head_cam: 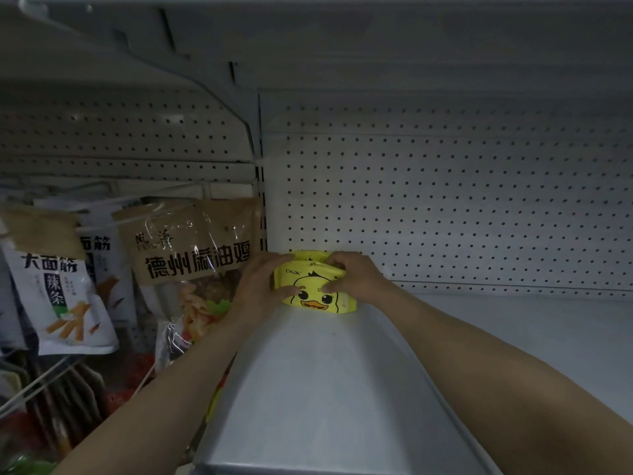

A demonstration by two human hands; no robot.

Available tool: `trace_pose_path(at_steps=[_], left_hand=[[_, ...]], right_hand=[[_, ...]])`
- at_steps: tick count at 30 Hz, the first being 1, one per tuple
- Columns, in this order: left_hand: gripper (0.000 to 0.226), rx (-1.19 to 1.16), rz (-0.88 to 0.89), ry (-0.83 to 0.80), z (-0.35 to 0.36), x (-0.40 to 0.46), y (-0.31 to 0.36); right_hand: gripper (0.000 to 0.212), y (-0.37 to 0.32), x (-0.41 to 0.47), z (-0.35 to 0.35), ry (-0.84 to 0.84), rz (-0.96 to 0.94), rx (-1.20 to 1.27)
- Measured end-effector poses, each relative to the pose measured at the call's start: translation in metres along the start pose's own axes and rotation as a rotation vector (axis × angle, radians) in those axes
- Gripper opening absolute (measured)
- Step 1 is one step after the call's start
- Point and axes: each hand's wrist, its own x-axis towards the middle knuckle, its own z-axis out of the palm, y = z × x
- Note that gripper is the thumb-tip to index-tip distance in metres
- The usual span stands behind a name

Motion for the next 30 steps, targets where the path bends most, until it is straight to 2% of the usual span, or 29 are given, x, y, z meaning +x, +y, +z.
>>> trace_pose_path(at_steps=[7, 12, 17, 23, 30], left_hand=[[0.081, 0.071, -0.107, -0.068, 0.006, 0.003, -0.006], [0.086, 0.228, -0.116, -0.097, 0.014, 0.011, 0.000], [0.087, 0.344, -0.139, -0.120, 0.017, 0.014, 0.002], [0.082, 0.422, -0.181, -0.129, -0.002, 0.009, 0.032], [0.068, 0.460, -0.249, -0.117, -0.053, -0.008, 0.094]], right_hand=[[0.059, -0.005, 0.008, 0.009, 0.166, -0.119, -0.417], [0.062, -0.007, 0.006, 0.015, 0.263, -0.136, -0.548], [0.063, -0.015, 0.001, 0.018, 0.271, -0.115, -0.711], [0.060, -0.030, -0.015, 0.004, 0.224, -0.097, -0.683], [0.055, -0.066, -0.052, -0.034, 0.121, -0.150, -0.490]])
